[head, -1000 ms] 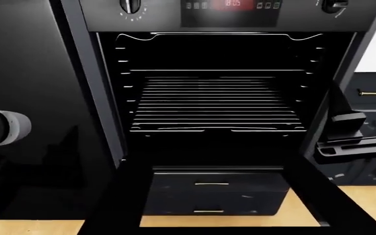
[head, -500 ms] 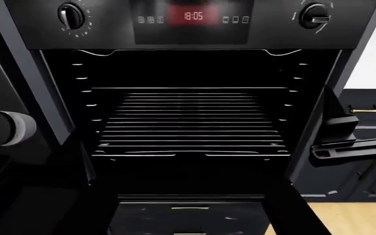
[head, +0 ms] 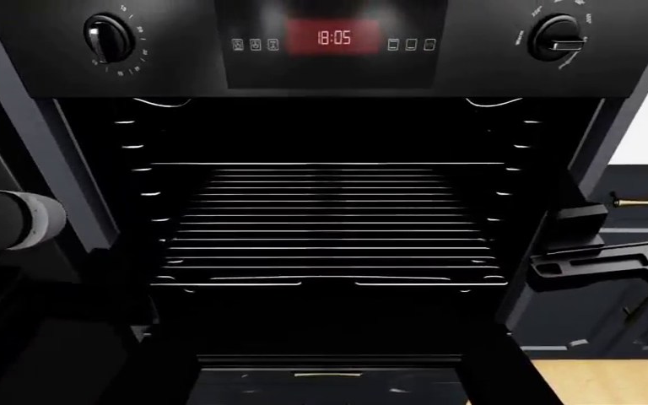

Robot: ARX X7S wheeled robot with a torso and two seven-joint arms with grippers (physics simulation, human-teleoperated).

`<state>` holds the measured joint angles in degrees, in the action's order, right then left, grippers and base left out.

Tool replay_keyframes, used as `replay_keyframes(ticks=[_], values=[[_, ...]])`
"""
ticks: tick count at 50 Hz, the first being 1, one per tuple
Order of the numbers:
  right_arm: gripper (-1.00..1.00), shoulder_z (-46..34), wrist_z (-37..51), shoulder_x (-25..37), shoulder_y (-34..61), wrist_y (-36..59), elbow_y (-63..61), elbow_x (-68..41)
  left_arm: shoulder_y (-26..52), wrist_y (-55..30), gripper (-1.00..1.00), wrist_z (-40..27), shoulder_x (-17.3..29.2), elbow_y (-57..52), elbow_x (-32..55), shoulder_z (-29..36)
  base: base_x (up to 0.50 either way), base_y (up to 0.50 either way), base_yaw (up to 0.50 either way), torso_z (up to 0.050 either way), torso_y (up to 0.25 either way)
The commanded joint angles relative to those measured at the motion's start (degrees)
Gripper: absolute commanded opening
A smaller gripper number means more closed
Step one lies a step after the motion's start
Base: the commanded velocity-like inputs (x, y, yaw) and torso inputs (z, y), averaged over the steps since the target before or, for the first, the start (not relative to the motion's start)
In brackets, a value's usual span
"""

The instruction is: Fully slide the bottom oven rack out.

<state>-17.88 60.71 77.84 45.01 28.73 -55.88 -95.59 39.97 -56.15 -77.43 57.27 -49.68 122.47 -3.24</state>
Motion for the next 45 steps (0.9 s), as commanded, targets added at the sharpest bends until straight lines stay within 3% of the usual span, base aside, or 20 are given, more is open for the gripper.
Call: replay_keyframes(ticks=[1, 45], values=[[1.00, -0.37, 0.24, -1.02, 1.43, 0.97, 1.24, -2.69, 0.27, -0.09, 1.00, 0.32, -0.02, 0.90, -0.69, 0.83, 0.00, 0.00, 0.00, 0.000, 0.000], [1.00, -0.73, 1.34, -2.46, 3.14, 3.37, 2.22, -5.26, 2.52, 1.31, 1.00, -0.42, 1.59, 1.68, -0.59, 3.17, 0.00, 0.00, 0.00, 0.000, -0.238]])
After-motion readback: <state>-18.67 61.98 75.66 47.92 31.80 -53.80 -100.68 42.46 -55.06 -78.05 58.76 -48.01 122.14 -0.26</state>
